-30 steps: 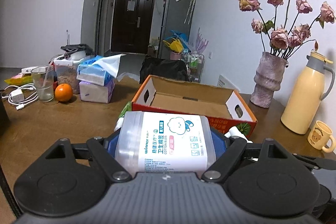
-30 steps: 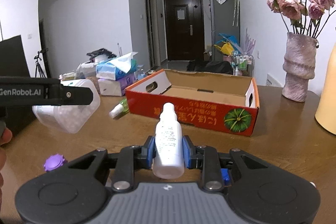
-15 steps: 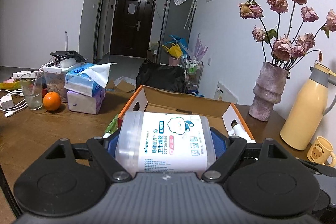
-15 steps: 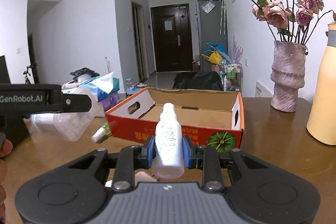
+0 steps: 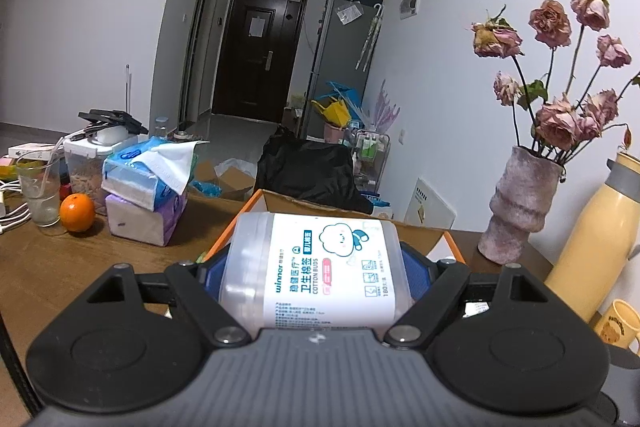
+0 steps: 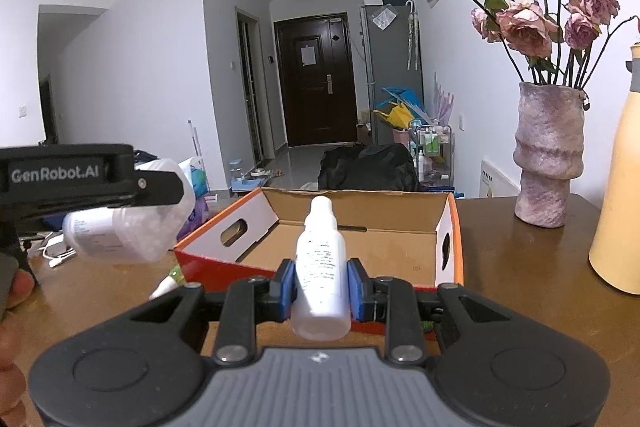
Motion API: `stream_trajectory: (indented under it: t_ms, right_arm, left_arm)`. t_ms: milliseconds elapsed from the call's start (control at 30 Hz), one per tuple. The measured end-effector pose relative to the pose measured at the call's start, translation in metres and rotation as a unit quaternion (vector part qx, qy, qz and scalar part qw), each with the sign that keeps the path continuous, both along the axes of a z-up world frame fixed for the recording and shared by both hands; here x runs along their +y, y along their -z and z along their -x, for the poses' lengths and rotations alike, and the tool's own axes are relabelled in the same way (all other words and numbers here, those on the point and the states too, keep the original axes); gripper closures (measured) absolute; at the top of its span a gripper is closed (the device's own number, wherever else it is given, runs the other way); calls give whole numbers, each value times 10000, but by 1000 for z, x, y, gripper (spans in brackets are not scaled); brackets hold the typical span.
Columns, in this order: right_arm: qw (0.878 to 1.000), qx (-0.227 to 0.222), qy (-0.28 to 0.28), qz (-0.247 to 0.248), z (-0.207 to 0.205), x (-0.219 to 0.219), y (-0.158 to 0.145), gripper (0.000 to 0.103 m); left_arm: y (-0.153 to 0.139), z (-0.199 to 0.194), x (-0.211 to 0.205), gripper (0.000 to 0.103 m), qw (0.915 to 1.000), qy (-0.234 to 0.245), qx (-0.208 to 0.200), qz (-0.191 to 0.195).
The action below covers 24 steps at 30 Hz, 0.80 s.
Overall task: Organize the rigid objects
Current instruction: 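Carry the pill bottle and spray bottle with both grippers over the cardboard box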
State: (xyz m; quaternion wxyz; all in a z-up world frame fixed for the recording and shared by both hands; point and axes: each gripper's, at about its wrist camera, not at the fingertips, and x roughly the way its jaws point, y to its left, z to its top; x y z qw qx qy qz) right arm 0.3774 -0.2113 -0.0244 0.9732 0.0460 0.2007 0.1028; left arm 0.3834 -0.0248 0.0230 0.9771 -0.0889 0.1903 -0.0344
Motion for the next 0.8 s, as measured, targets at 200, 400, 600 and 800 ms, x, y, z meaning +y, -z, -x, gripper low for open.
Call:
stream_trajectory:
  t_ms: [200,400,600,800]
  right_arm:
    - [10000,60,39,-20,-21,-3,0,76]
    - [9998,137,106,-59,-44,-4,2,76]
    - [9997,143,189,-89,-67,-9,1,76]
    - [9994,142,301,-117,-91,-17,-1,76]
  left_arm:
    - [2,-26,-5,20,10000,20,30,-49]
    - [3,-51,-11,20,9999,12,53,-113]
    - [6,-75,-13,20,9999,7,104,-127]
    - [12,-99,-14,20,9996,-15,188,-229]
